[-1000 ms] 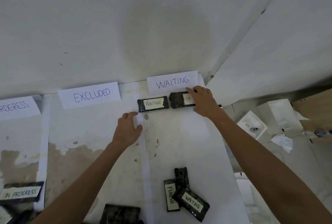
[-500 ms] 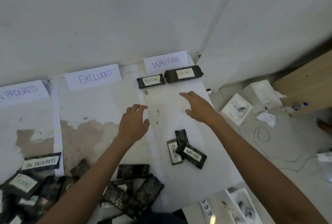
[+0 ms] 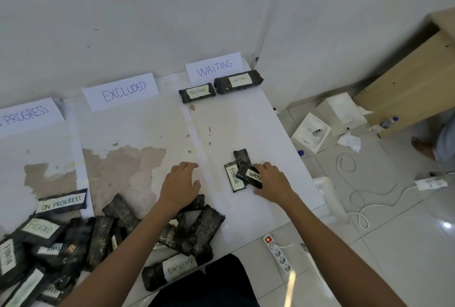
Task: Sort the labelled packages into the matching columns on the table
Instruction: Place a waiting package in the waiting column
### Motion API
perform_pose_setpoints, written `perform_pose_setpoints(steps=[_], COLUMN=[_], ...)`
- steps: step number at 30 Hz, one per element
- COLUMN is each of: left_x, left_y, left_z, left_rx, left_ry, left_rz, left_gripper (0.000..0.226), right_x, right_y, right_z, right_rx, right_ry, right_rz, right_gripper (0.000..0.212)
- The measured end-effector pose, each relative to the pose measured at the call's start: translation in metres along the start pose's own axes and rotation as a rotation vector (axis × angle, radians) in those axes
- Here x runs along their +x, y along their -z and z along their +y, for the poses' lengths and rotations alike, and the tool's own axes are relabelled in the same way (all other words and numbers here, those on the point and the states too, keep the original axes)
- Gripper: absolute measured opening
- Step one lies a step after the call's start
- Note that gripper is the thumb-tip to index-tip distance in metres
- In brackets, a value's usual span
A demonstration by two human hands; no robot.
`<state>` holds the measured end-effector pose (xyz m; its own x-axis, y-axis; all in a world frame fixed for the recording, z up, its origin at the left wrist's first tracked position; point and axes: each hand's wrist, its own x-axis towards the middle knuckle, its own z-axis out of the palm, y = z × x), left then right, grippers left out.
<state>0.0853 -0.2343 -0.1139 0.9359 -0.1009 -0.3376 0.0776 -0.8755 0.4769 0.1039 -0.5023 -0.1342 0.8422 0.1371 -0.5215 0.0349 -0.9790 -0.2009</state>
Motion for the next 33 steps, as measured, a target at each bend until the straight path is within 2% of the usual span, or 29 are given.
perform_pose_setpoints(steps=[3,12,20,33], left_x=[-0.010,-0.015,0.021,0.121], left_y=[0.003,0.030,0.043,0.036], left_z=[-0.001,-0.011,-0.023,-0.060], left_rx=[-0.006,-0.026,-0.032,0.032], left_ry=[-0.007,-0.012,0.017,0.132], left_rz=[0.005,0.099,0.121,0.131], left_gripper=[0.048,0.047,0.049,0.063], right_x=[-0.006,0.005,0.053,0.190], right_y=[-0.007,0.040,0.075,0.092], right_z=[-0.005,-0.032,-0.059,-0.108], right_rx=[-0.026,-0.036,-0.077,-0.203], right_ry=[0.010,0.170,0.232,0.373], right_rz=[0.084,0.248,0.227,0.163], right_gripper=[0.060,0.057,0.056,0.056])
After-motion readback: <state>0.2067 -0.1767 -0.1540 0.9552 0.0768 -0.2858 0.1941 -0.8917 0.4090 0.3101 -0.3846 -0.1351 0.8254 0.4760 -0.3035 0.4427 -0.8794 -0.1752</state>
